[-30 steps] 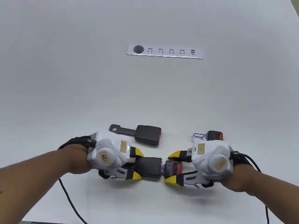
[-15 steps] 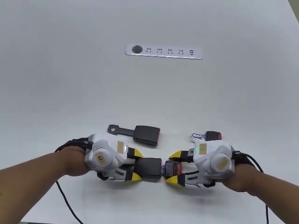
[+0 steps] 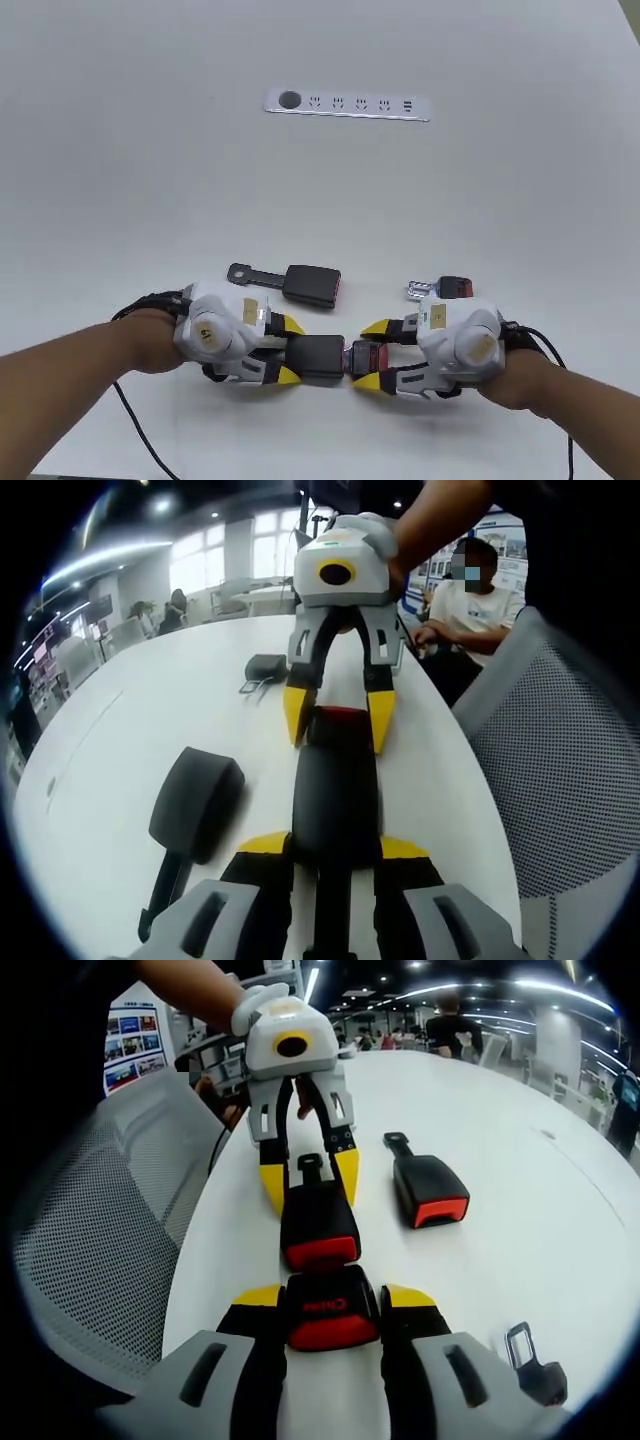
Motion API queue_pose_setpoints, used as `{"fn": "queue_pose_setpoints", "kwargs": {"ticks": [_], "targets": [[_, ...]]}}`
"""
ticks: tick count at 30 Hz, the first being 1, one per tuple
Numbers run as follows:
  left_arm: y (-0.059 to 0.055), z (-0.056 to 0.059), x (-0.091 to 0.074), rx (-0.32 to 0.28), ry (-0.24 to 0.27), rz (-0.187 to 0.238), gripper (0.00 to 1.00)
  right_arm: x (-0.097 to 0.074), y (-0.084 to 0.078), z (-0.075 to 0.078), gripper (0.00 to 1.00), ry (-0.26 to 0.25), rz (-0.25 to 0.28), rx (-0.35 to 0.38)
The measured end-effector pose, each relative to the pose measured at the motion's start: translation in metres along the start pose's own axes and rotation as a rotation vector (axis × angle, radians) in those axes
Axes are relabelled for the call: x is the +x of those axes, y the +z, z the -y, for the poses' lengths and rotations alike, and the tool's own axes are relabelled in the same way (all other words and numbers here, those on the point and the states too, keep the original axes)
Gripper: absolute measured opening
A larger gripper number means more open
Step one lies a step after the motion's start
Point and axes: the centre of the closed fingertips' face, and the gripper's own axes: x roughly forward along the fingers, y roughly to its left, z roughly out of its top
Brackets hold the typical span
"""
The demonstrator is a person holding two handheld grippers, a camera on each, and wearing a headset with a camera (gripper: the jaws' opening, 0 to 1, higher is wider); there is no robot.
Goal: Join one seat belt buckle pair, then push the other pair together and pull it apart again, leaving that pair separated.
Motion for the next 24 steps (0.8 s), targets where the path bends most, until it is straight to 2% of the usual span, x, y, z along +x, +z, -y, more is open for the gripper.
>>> {"fn": "queue_pose_setpoints", "kwargs": {"ticks": [13, 20, 24], "targets": [[0.0011, 0.0000, 0.0005, -0.012, 0.011, -0.010, 0.32, -0.0012, 0.0008, -0.0015, 0.36, -0.014, 0.011, 0.019], [0.0017, 0.0009, 0.0020, 0.015, 0.031, -0.060, 0.33, 0.0003, -0.0007, -0.0021, 0.37, -0.030, -0.011, 0.013], [0.0012, 0.0011, 0.0019, 0.002, 0.042, -0.078, 0.33, 0.0010, 0.0008, -0.0051, 0.37, -0.054, -0.032, 0.001]]}}
